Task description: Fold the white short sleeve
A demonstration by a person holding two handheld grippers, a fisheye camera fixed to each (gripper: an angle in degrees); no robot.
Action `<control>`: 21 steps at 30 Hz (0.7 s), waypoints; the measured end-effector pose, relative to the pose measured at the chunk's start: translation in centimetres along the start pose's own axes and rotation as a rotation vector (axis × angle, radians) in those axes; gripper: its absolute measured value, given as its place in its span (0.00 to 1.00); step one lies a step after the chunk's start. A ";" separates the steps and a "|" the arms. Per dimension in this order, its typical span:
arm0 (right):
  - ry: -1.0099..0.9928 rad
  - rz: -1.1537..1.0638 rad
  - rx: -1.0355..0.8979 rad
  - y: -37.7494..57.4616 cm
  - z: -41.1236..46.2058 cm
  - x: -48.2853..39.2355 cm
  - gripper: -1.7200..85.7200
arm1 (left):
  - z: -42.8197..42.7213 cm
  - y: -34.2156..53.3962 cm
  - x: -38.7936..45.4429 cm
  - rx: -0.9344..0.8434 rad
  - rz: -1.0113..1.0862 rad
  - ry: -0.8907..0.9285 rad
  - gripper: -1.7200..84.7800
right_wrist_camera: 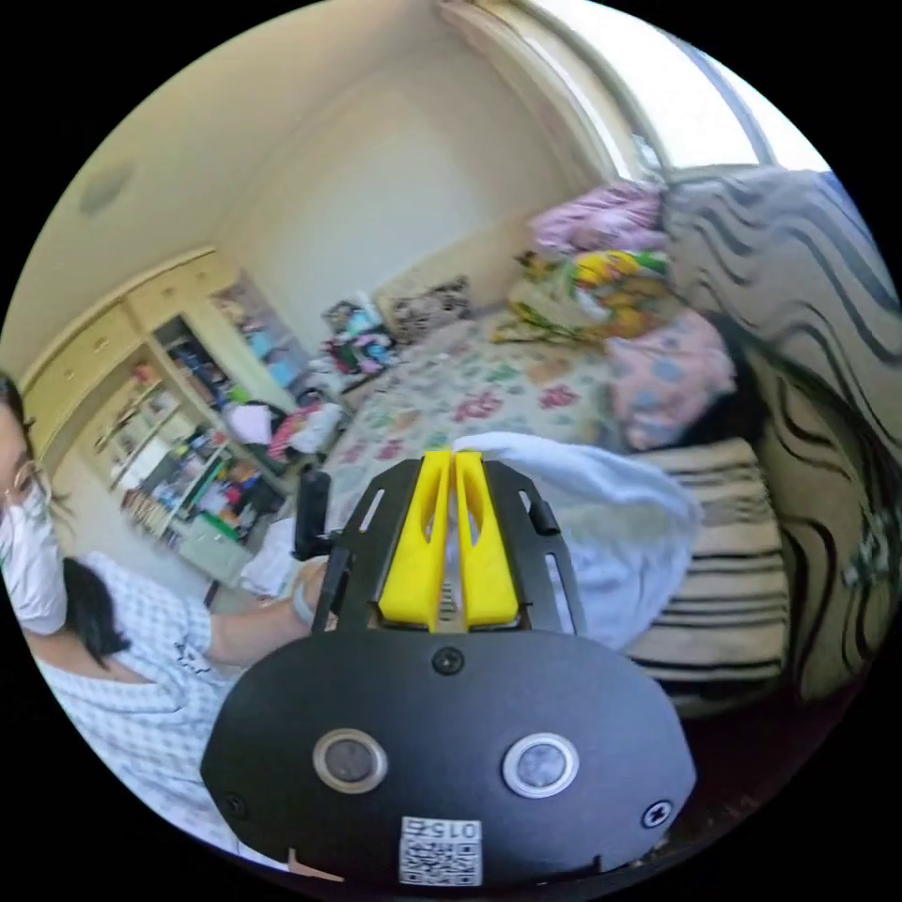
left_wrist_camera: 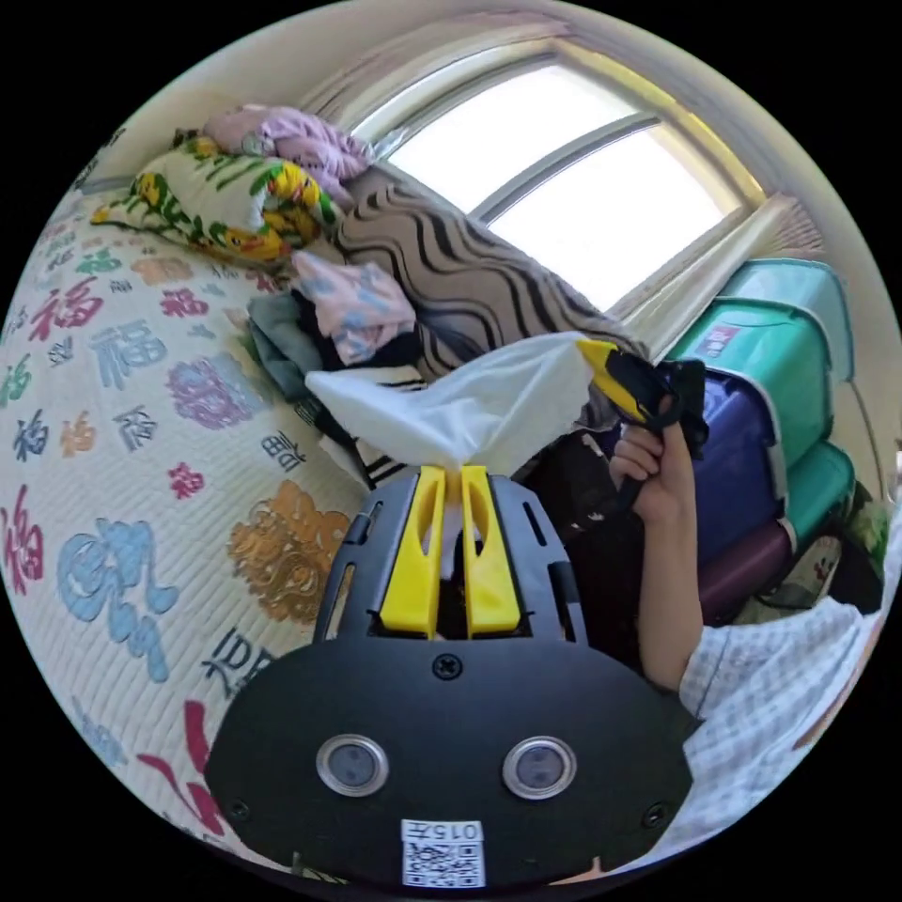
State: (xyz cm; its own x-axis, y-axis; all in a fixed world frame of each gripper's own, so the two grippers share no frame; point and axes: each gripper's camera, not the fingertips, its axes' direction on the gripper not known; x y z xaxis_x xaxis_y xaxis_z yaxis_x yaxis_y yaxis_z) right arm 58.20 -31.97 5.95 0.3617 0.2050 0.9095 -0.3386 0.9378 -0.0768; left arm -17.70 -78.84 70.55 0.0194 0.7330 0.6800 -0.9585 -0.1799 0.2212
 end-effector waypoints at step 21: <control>-0.376 -0.247 -0.097 -1.2 -0.1 -29.5 0.02 | -14.2 12.5 4.8 0.025 -0.098 -0.402 0.11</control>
State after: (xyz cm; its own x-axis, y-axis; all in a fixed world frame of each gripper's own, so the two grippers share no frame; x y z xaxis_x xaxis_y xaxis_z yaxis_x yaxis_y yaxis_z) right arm 48.07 -39.15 -20.81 0.0753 -0.1271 0.9890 -0.1920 0.9714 0.1395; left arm -33.65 -68.31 66.64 0.2241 0.4338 0.8727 -0.9396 -0.1414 0.3117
